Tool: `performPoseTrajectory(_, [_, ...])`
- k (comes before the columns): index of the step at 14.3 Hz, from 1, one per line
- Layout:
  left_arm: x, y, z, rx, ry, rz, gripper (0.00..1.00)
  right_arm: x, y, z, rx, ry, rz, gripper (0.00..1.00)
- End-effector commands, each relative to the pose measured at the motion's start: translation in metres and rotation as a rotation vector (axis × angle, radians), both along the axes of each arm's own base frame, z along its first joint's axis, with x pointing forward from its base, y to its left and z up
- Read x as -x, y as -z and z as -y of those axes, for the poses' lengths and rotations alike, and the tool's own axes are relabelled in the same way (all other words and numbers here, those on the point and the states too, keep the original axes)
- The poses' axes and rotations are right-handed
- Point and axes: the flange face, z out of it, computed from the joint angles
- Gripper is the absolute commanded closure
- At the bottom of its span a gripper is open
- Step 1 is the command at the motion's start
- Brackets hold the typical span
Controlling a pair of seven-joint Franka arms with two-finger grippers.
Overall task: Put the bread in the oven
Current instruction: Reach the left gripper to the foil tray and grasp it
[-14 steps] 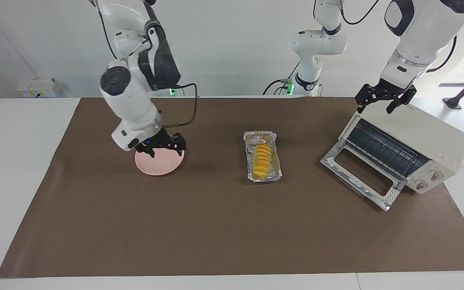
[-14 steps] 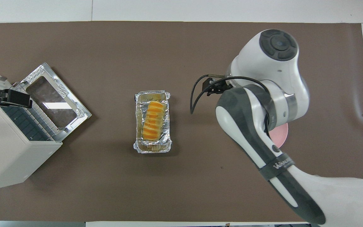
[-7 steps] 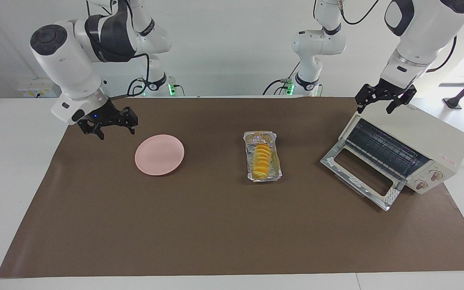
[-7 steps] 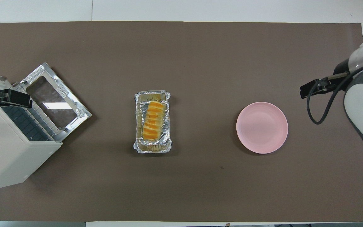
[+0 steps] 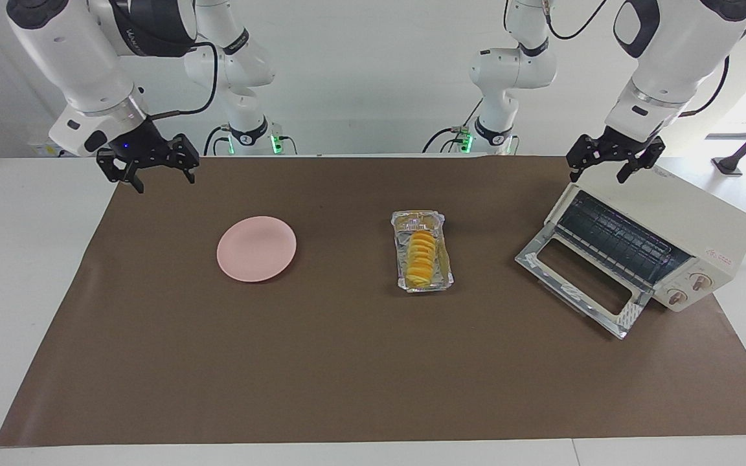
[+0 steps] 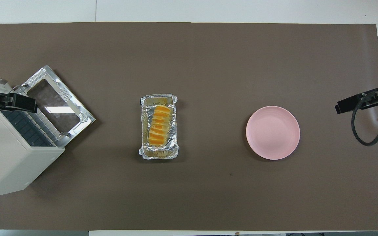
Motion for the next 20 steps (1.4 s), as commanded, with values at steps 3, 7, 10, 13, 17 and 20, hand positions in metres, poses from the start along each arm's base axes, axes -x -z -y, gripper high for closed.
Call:
performPoseTrajectory(3, [0.022, -0.004, 0.088, 0.011, 0.025, 0.011, 0.00, 0.017, -0.005, 0.003, 0.013, -0.011, -0.018, 0.00])
performPoseTrajectory(7, [0.028, 0.023, 0.180, 0.023, -0.075, 0.000, 0.00, 0.017, -0.006, 0.011, 0.024, 0.002, -0.016, 0.00])
performPoseTrajectory(10, [0.025, 0.070, 0.257, -0.012, -0.168, -0.030, 0.00, 0.016, -0.007, 0.012, 0.026, 0.016, -0.011, 0.00])
performPoseTrajectory(13, [0.018, 0.106, 0.308, -0.023, -0.221, -0.036, 0.00, 0.015, -0.009, 0.015, 0.029, 0.076, -0.002, 0.00])
performPoseTrajectory(17, [0.019, 0.147, 0.345, -0.017, -0.252, -0.014, 0.00, 0.016, -0.007, 0.015, 0.030, 0.083, -0.007, 0.00])
performPoseTrajectory(20, [0.026, 0.192, 0.368, -0.057, -0.236, -0.043, 0.00, 0.018, -0.007, 0.016, 0.029, 0.077, -0.021, 0.00])
